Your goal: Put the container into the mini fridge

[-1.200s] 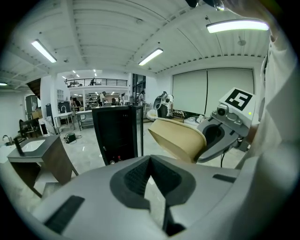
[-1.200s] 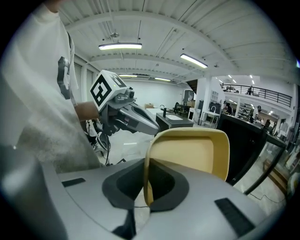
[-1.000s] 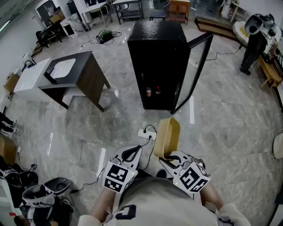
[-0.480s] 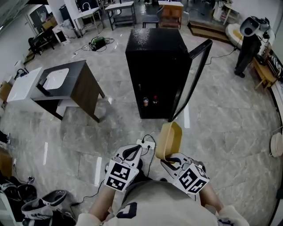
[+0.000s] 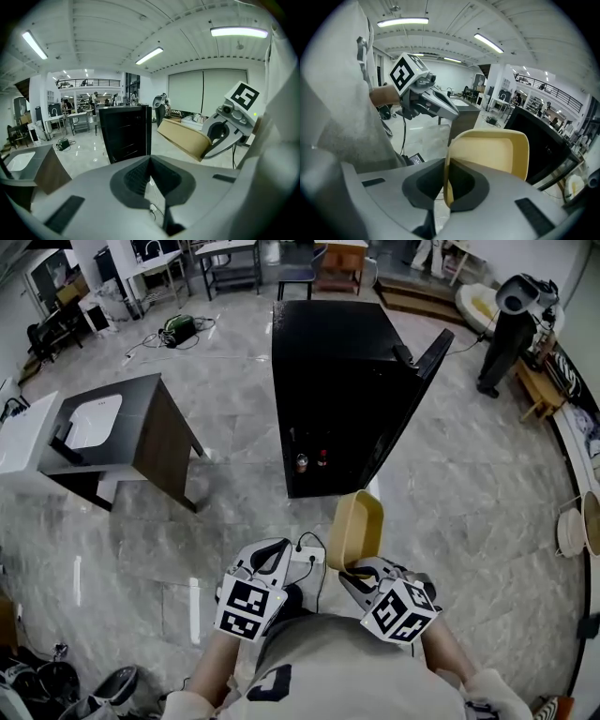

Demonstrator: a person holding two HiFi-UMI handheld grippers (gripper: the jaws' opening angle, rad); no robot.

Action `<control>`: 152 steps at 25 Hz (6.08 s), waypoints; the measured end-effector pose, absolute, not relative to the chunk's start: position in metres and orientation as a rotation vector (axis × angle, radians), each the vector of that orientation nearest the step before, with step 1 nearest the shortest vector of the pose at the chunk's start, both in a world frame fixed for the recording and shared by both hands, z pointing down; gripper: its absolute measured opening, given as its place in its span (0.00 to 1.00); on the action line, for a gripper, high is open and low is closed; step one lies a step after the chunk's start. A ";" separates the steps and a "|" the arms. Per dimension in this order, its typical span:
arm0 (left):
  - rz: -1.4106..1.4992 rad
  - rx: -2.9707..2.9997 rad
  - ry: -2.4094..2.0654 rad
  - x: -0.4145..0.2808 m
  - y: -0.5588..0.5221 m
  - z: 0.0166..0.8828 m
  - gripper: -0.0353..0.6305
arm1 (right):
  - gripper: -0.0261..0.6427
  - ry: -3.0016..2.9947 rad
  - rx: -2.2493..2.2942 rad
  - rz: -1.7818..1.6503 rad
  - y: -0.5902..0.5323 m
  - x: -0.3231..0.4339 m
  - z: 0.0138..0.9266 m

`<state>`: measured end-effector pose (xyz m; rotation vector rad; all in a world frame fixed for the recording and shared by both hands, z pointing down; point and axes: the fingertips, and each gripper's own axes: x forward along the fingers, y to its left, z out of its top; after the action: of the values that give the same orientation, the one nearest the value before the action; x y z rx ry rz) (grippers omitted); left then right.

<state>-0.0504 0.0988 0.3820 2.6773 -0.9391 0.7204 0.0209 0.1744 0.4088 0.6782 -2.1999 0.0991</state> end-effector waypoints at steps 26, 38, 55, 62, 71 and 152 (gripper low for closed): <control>0.695 2.555 -1.080 -0.050 -0.028 0.400 0.14 | 0.08 -1.844 0.417 -0.291 -0.133 0.070 0.467; 0.717 2.364 -1.303 0.009 -0.048 0.410 0.14 | 0.08 -1.853 0.261 -0.413 -0.228 0.094 0.497; 0.733 2.389 -1.353 -0.031 -0.083 0.405 0.14 | 0.08 -1.756 0.311 -0.432 -0.280 0.098 0.514; 0.777 2.455 -1.283 -0.059 -0.109 0.414 0.14 | 0.08 -1.717 0.345 -0.420 -0.290 0.084 0.517; 0.753 2.527 -1.152 -0.052 -0.136 0.419 0.14 | 0.09 -1.682 0.375 -0.415 -0.305 0.091 0.515; 0.722 2.413 -1.187 -0.064 -0.128 0.426 0.14 | 0.20 -1.731 0.835 -0.745 -0.397 0.106 0.488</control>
<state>-0.0637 -0.1278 0.4256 2.4130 -1.1872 0.7223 0.1060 -0.3966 0.4875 0.8349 -1.7306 -0.7454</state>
